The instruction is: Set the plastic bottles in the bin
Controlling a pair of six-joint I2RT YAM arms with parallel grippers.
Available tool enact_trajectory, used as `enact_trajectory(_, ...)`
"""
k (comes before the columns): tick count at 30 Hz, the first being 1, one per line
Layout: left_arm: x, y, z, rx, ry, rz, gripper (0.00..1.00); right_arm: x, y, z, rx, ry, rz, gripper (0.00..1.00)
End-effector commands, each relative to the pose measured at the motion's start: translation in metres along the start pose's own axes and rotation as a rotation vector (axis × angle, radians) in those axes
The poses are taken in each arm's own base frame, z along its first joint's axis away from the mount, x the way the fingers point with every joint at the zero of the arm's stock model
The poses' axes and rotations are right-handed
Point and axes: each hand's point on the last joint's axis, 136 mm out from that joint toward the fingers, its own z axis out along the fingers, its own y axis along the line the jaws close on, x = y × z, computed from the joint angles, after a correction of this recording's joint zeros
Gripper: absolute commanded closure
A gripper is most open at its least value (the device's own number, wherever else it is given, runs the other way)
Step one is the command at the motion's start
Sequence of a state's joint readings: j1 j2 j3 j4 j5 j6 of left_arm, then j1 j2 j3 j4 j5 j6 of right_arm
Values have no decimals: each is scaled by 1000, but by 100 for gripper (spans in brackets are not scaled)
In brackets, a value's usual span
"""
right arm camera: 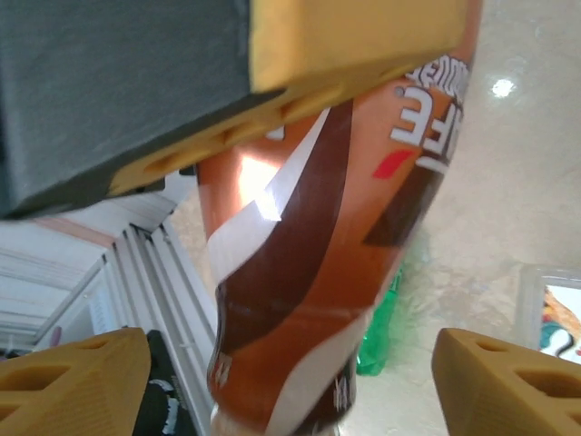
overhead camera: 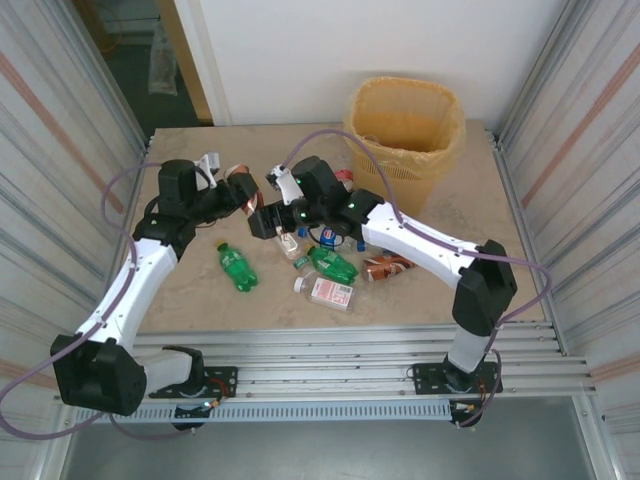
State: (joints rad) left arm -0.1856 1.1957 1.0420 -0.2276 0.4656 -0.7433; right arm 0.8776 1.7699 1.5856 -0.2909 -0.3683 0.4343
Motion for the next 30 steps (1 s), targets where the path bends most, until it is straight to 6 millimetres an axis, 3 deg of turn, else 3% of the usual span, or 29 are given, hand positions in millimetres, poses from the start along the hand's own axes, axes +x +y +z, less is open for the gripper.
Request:
enact_trajectory(1, 1, -16, -8, 62, -9, 4, 54, -9, 16, 7, -69, -1, -20, 26)
enact_trajectory(6, 3, -15, -9, 64, -10, -2, 54, -10, 18, 12, -85, 2, -17, 30)
enact_trajectory(14, 4, -17, -8, 77, -8, -20, 54, -9, 18, 16, -95, 8, -11, 61)
enact_trajectory(22, 2, -19, -9, 83, -16, -24, 48, -8, 21, 13, -109, 12, -15, 76)
enact_trajectory(24, 1, -19, -9, 83, -17, -24, 44, -9, 20, 12, -101, 6, -16, 78)
enact_trajectory(30, -3, -18, -12, 75, -31, -31, 14, -10, 18, 6, -77, -6, -27, 84)
